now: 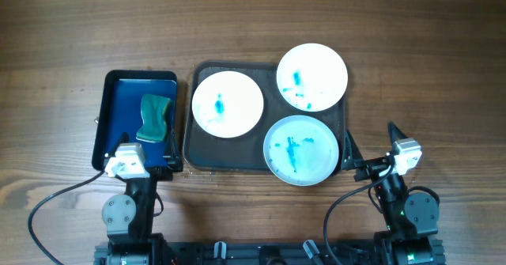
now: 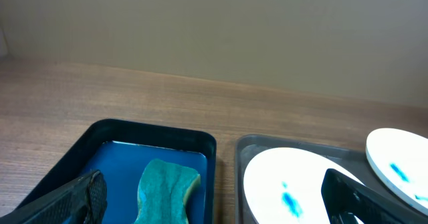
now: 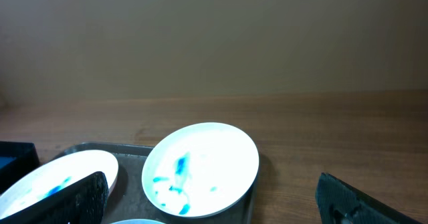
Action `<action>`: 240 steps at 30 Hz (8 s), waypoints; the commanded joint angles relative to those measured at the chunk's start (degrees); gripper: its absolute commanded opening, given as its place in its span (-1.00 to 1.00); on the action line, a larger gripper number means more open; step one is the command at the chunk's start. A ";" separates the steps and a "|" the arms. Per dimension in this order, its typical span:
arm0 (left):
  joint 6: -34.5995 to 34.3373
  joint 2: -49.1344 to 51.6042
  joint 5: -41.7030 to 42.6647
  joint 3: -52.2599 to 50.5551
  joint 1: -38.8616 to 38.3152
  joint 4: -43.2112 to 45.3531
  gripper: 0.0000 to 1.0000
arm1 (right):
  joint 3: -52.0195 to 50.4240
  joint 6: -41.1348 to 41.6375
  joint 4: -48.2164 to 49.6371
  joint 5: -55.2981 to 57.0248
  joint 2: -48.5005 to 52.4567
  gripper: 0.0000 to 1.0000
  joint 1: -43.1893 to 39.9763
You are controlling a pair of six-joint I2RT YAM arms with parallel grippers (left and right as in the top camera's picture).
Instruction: Clean dirty plates on tray and stack at the side
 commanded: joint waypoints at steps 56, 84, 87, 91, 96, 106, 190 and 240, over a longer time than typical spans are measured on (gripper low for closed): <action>-2.05 43.10 4.57 47.63 -0.15 -29.44 1.00 | 35.32 -3.45 -17.31 -8.11 33.29 1.00 -0.24; -10.88 88.17 -5.42 82.09 1.03 -60.08 1.00 | 77.55 22.97 -37.86 -6.19 104.74 -0.28 23.61; -10.88 88.17 -5.44 82.07 1.03 -60.33 1.00 | 77.55 23.45 -34.95 -6.16 109.66 -0.34 23.63; -10.86 88.17 -5.46 82.05 1.03 -60.33 1.00 | 77.55 25.40 -32.37 -6.19 114.62 -0.45 23.63; -10.86 88.17 -5.64 82.03 1.03 -60.33 1.00 | 77.53 29.00 -28.33 -6.19 118.05 -0.68 23.63; -4.42 88.76 -5.40 76.96 1.03 -60.43 0.64 | 77.11 28.74 -27.50 -6.19 121.39 -0.91 23.63; -20.90 114.79 2.95 73.18 -18.91 -36.22 -0.92 | 77.00 25.86 -25.79 -6.78 121.39 -0.91 23.63; -16.94 118.18 2.16 73.20 -24.02 -30.36 -0.92 | 76.02 18.82 -25.18 -31.74 126.64 -0.91 18.69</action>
